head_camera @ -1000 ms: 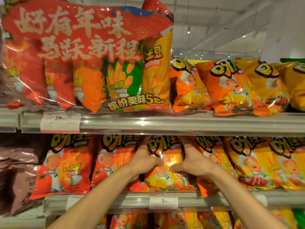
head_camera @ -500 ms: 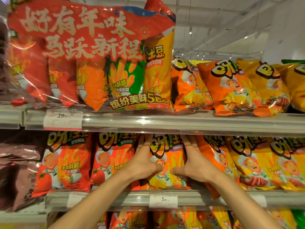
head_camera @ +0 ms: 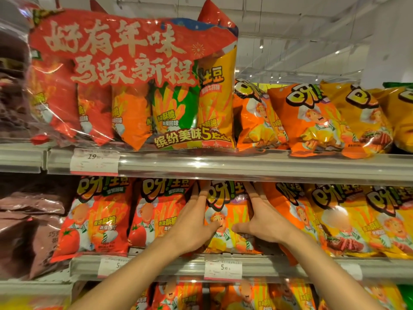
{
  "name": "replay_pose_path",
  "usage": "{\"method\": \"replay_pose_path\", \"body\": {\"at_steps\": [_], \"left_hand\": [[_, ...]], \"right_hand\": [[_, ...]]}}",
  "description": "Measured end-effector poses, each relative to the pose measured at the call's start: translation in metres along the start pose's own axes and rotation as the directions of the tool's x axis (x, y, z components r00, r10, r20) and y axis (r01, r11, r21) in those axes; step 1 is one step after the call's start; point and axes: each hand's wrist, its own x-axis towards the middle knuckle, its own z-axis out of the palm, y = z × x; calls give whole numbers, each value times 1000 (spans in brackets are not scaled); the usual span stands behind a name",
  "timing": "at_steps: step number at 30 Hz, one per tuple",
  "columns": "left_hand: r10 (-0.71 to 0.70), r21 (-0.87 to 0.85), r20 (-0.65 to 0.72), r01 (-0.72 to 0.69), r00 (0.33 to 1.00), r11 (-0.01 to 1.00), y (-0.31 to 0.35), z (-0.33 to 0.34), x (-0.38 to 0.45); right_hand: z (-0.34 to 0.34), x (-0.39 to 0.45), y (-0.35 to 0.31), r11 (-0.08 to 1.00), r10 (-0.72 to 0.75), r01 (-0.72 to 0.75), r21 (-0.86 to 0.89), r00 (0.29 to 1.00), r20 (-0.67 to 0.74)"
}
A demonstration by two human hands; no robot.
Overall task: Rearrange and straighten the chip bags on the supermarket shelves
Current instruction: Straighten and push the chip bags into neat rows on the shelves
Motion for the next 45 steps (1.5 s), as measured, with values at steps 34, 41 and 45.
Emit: {"method": "replay_pose_path", "body": {"at_steps": [34,41,45], "left_hand": [[131,433,-376,49,917,900,-56,-10,-12],[161,-114,-246,-193,956,974,34,34,-16],[69,-400,-3,-65,998,914,67,77,7]], "right_hand": [[53,-17,-26,928,-346,267,-262,879,-328],[-15,-36,42,987,-110,22,-159,814,-570],[-37,-49,84,975,91,-160,-157,922,-376]]}}
